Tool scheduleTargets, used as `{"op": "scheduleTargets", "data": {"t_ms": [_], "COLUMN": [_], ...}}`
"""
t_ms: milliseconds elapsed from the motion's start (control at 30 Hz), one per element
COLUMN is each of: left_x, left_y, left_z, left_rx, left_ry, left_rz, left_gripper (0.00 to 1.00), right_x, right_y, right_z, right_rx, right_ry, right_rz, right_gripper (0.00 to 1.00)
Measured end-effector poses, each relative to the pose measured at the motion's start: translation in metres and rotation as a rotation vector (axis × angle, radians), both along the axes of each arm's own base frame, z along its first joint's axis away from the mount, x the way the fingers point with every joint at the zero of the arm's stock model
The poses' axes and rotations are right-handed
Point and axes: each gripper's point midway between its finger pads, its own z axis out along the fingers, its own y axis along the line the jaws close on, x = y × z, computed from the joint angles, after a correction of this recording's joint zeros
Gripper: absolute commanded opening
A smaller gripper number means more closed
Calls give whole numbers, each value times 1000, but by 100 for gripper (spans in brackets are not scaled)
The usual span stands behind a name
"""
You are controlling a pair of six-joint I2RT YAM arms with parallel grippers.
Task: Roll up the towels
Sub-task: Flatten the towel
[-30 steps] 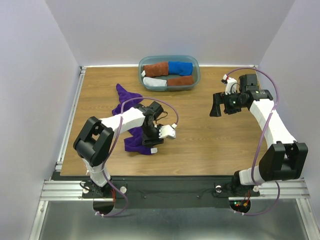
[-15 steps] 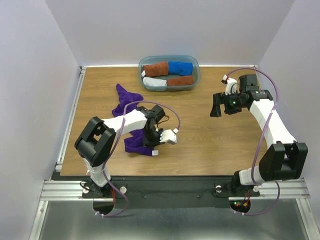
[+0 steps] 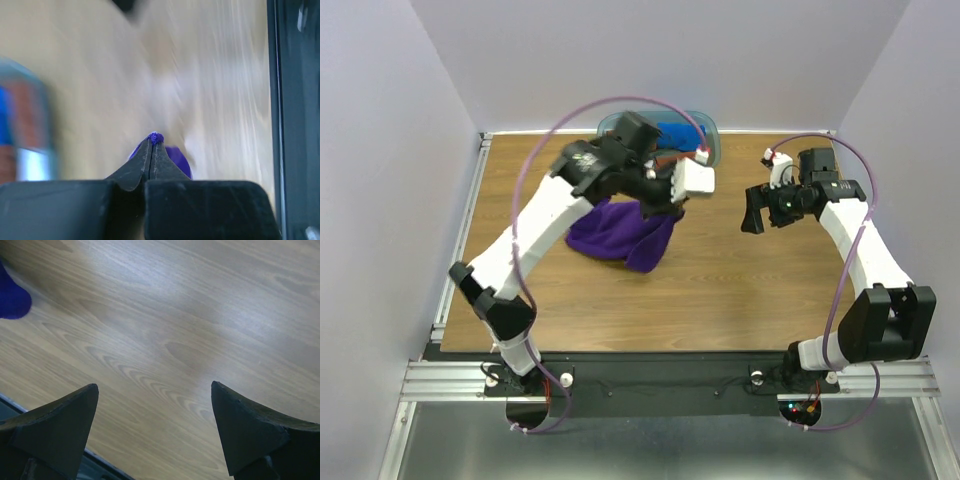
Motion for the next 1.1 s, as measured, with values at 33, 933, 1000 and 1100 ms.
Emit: {"op": "scheduleTargets", "data": {"t_ms": [33,933,1000,1100], "left_x": [-3,-96,-96,-95], "left_y": [-5,149,155,165], "left_z": [34,-1,-12,-23], "left_rx": [-77,6,30,50], "left_ry": [-43,-27,-31,-53], "left_rz": [-1,219,240,274], "left_gripper": [0,0,0,0], "right_x": [2,35,33,21], "right_y": [-1,110,125,144], "right_z": [1,-52,-70,-88], "right_rx": [-10,27,-9,-51], "right_ry": [-16,85,115,152], "right_rz": [10,351,382,432], "right_gripper": [98,89,89,87]}}
